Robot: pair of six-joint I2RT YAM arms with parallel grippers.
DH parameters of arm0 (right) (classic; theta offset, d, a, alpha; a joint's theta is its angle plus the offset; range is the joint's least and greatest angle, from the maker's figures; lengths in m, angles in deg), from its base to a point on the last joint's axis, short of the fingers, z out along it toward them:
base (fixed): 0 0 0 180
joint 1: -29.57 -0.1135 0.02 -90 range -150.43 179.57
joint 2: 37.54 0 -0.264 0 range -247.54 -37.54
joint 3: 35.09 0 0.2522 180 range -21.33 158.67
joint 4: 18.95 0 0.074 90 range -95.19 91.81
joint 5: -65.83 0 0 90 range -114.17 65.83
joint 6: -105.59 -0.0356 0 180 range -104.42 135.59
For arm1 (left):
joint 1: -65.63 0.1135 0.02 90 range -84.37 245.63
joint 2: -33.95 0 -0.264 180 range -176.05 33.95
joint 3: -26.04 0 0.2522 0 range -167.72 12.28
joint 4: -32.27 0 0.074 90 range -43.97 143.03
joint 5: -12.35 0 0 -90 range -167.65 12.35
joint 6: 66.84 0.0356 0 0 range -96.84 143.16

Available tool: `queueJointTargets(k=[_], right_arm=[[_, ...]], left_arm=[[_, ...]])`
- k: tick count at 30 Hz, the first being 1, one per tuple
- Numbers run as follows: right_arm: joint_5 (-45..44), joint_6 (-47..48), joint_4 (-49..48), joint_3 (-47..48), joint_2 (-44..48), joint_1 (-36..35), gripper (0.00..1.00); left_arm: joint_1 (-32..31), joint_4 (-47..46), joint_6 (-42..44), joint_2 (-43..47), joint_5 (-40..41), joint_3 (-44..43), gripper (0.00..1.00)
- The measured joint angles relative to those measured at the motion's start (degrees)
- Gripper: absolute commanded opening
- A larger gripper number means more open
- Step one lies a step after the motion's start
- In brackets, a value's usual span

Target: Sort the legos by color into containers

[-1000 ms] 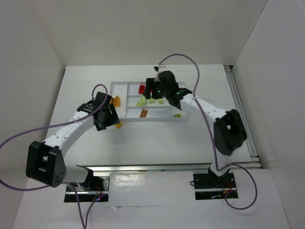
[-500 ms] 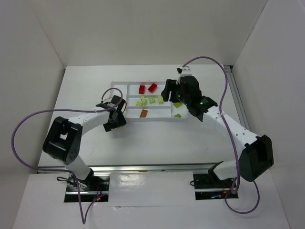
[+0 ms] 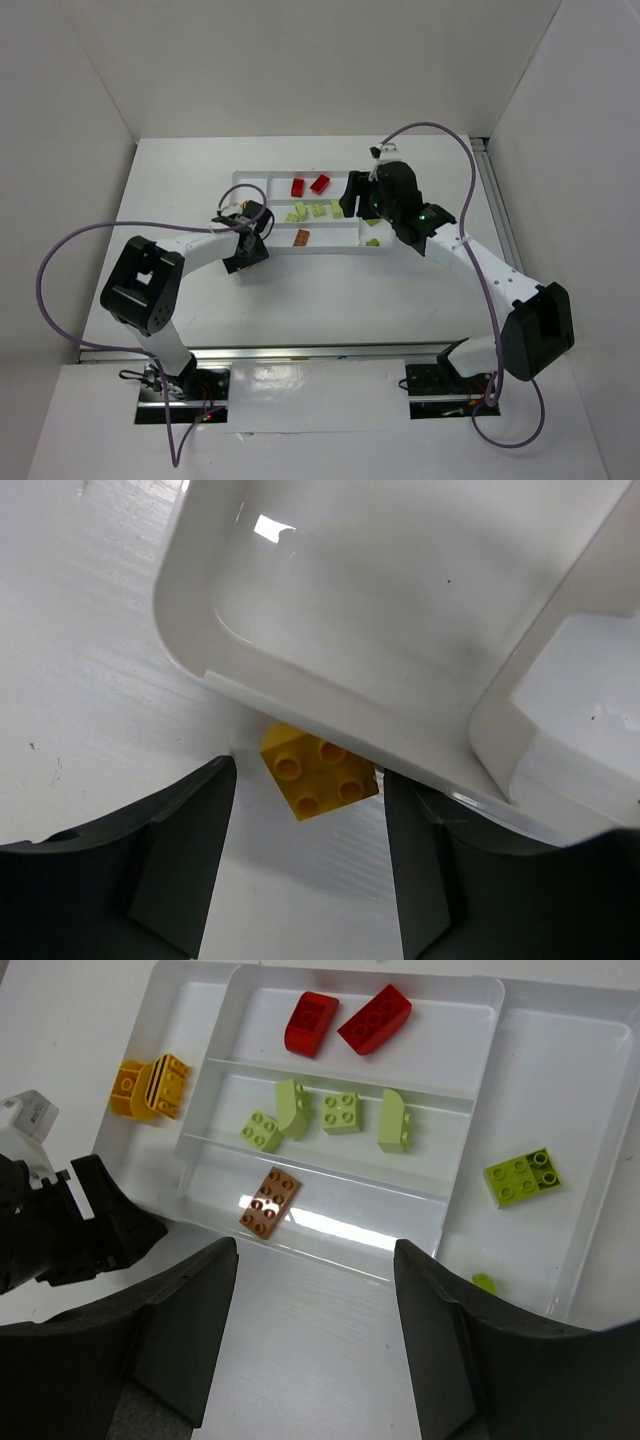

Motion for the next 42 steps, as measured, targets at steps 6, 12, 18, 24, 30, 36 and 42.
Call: queueJointTargets(k=[6,12,18,24,30,36,42], right_arm=[[0.6,0.0,0.6,-0.2,0.0,0.0,0.71],[0.9,0.0,0.8,-1.1,0.0,0.0,0.71],[1.0,0.0,0.8,-1.6,0.1,0.0,0.71],[1.0,0.0,0.8,-2.3,0.4,0.0,0.71],[0.3,-0.2,1.0,-4.3,2.8,0.0,0.71],[-1.0,-0.4,1.4,-4.4,5.3,0.0,0.92],[-3.6,-0.9,3.1,-4.4,6.1,0.0,1.0]], left_arm=[[0.0,-0.1,-2.1,0.0,1.9,0.0,0.46],[0.0,0.2,-2.6,3.8,2.3,2.4,0.18],[-1.3,4.3,-2.4,13.0,1.8,3.2,0.15],[2.7,5.4,0.5,15.1,-2.0,-3.8,0.16],[6.0,3.1,3.7,3.2,-3.6,-16.9,0.25],[6.6,3.9,5.7,-4.1,-4.6,-21.9,1.0],[6.3,5.6,8.0,-0.8,-4.8,-23.2,1.0]])
